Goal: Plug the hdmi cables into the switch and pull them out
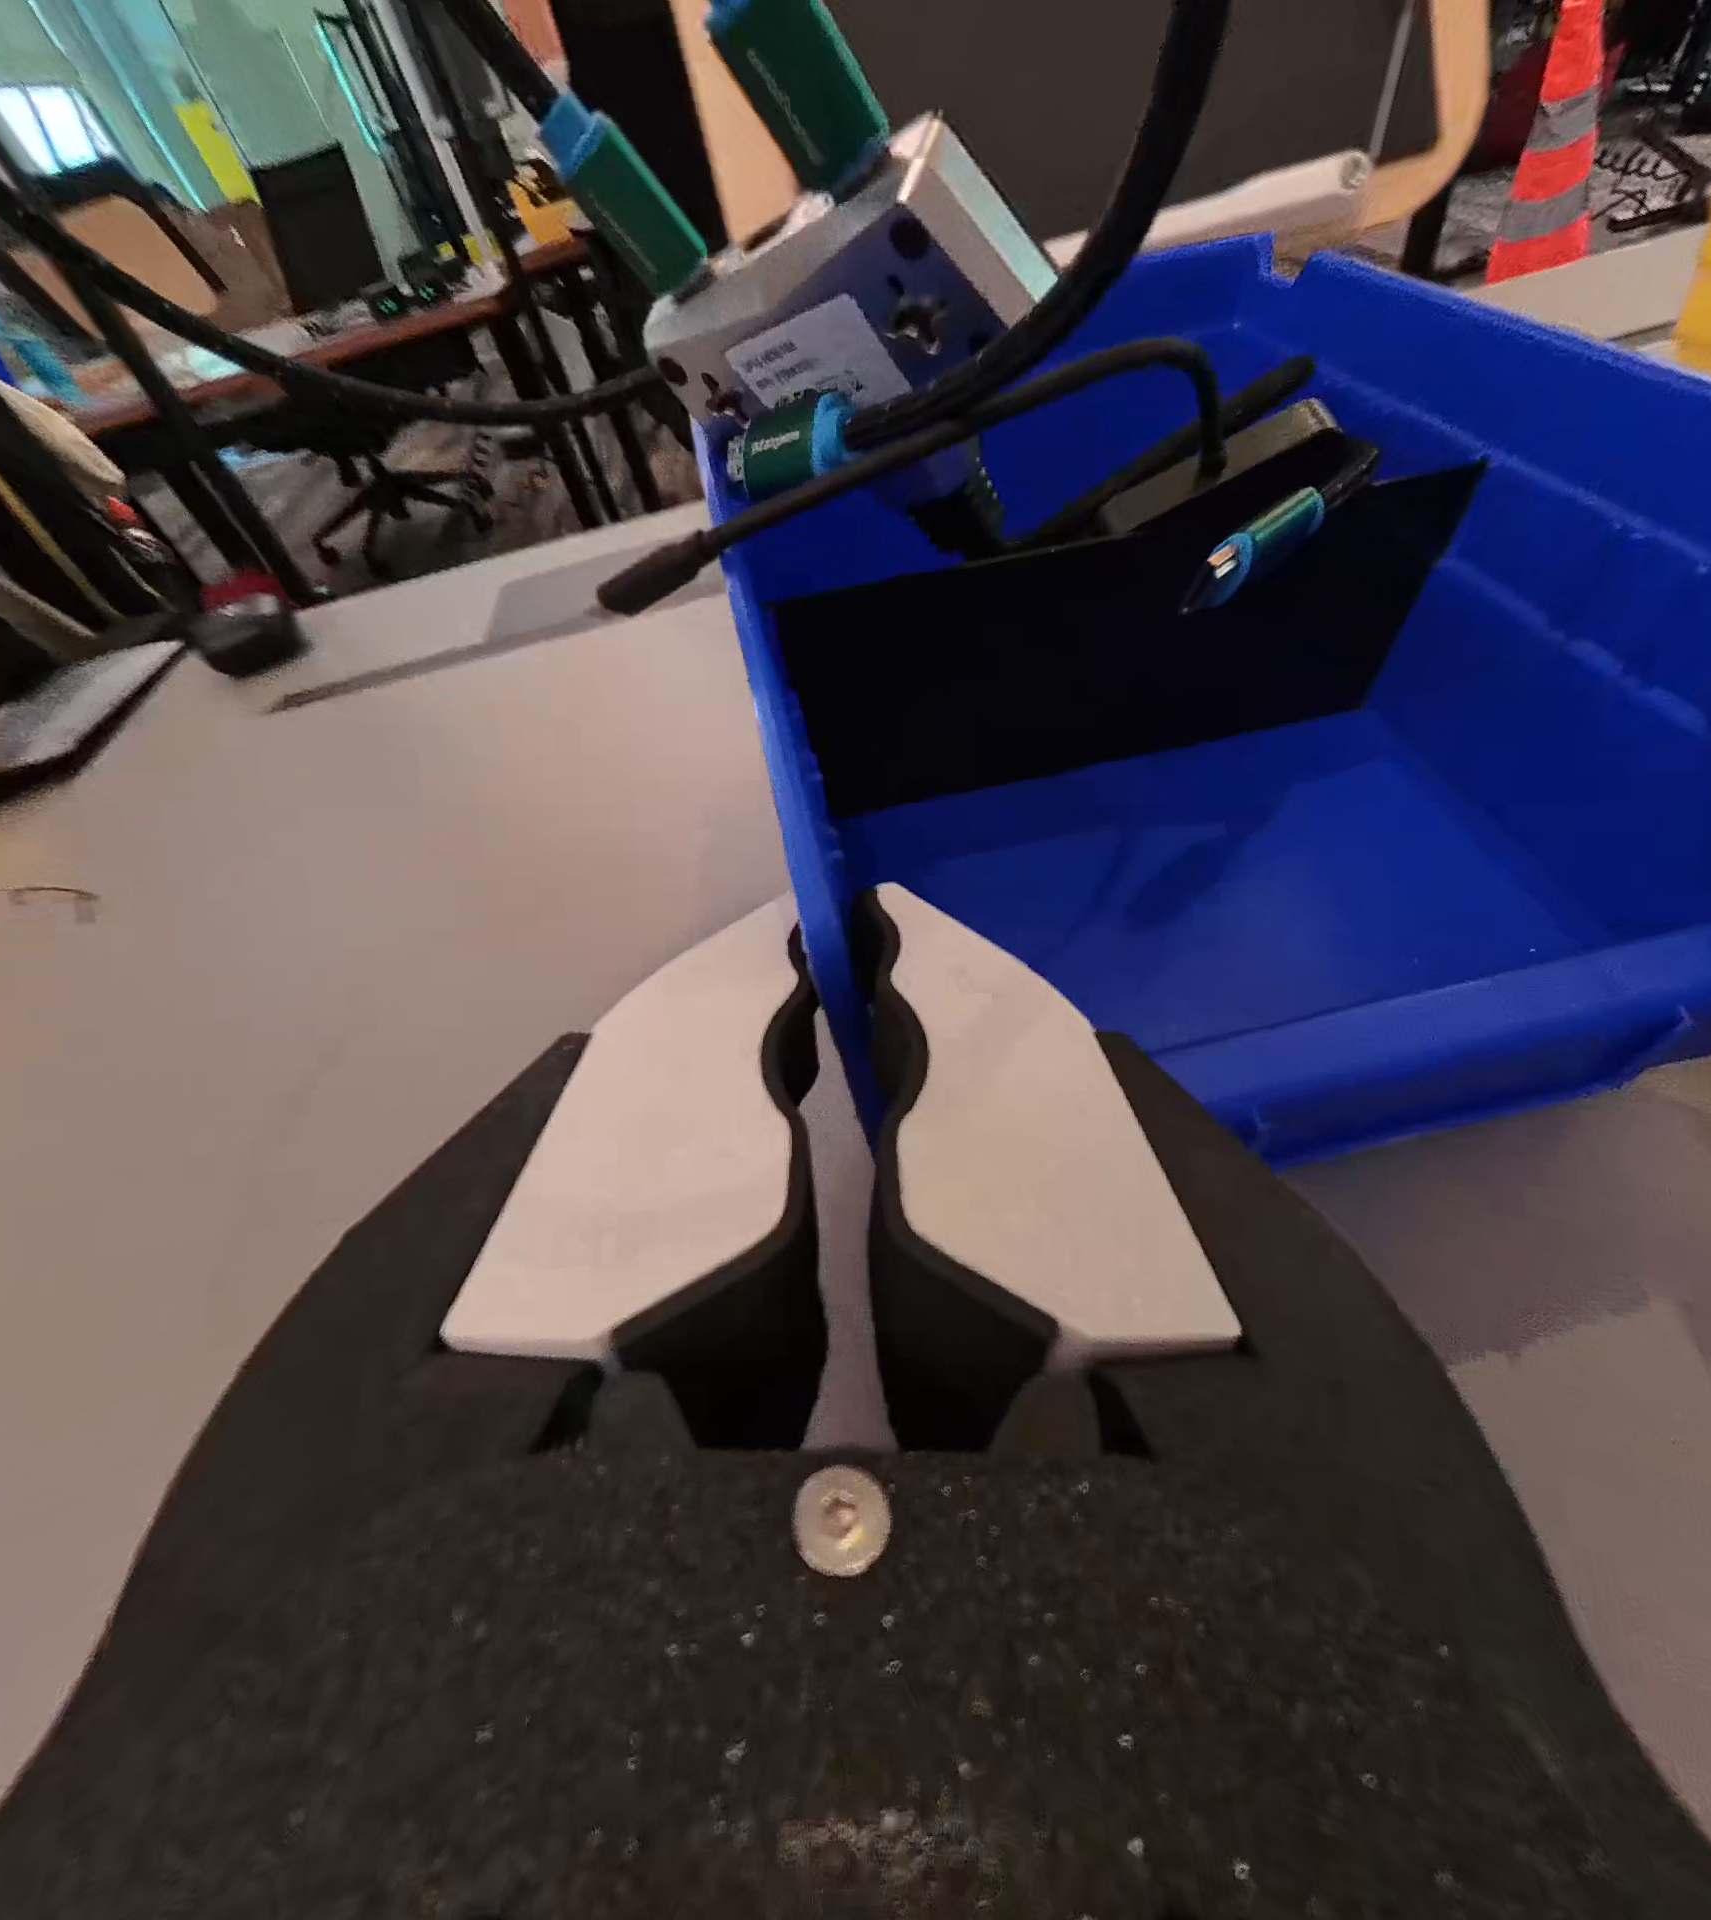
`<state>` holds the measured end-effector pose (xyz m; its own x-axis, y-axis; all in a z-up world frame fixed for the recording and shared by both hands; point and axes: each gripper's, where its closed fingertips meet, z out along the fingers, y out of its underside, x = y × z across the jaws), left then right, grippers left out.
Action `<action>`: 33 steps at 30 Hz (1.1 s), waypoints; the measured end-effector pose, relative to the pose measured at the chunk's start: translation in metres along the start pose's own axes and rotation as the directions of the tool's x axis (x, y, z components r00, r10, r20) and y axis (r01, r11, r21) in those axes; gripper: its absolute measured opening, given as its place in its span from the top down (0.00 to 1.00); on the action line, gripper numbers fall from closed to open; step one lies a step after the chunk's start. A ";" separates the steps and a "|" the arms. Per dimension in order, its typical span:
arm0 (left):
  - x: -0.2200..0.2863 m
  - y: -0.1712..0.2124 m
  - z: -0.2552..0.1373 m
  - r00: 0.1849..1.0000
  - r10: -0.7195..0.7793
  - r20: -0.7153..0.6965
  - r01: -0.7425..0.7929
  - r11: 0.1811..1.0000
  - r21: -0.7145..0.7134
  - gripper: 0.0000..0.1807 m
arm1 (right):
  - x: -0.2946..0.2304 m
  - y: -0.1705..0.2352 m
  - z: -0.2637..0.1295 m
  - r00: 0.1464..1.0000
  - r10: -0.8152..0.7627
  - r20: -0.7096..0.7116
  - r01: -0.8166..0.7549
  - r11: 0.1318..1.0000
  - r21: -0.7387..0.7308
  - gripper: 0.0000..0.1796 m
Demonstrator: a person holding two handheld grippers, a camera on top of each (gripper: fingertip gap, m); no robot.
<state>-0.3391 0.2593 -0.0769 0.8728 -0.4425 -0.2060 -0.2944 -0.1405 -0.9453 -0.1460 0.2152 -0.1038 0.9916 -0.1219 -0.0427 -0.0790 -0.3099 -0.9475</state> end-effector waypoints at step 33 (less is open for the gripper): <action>-0.163 0.066 0.013 0.953 -0.215 0.212 0.248 0.957 -0.147 0.81 | -0.052 0.007 -0.005 0.852 0.057 0.521 0.079 0.969 -0.236 0.68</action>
<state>-0.4958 0.3334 -0.1084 0.9778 -0.2043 -0.0471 -0.1226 -0.3749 -0.9189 -0.1987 0.2145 -0.1066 0.8935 0.3694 -0.2555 -0.0221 -0.5320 -0.8464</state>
